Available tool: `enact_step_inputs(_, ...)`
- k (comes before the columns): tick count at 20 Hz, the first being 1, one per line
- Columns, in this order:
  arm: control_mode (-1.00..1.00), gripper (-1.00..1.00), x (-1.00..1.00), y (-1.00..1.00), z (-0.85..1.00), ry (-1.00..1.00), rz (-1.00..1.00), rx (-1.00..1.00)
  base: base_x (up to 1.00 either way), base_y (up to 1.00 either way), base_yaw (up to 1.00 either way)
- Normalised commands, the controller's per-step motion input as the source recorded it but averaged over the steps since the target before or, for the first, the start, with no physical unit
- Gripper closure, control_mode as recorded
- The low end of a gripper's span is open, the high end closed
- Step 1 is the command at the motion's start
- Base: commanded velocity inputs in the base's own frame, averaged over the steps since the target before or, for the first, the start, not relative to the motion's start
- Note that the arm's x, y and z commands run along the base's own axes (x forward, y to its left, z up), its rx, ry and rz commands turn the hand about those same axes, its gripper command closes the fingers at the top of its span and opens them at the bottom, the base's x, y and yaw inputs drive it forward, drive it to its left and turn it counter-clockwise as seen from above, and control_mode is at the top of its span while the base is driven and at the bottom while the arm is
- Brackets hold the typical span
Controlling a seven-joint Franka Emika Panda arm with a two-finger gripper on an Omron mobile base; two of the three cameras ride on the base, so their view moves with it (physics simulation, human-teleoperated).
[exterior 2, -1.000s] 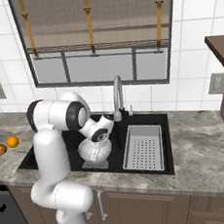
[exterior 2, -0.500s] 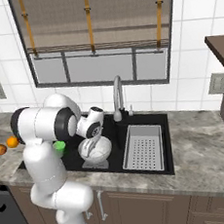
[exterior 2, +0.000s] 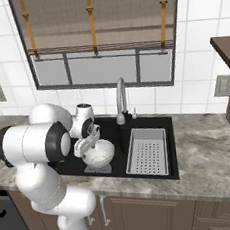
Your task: Remove the peach and orange from the sink. Then move the bowl and cup from the counter to the sink for washing.
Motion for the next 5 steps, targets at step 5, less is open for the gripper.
enact_step_inputs(5,-1.0,-1.0,-0.22,0.06,0.4,0.0,-0.07,-0.15,0.0,0.0,0.0)
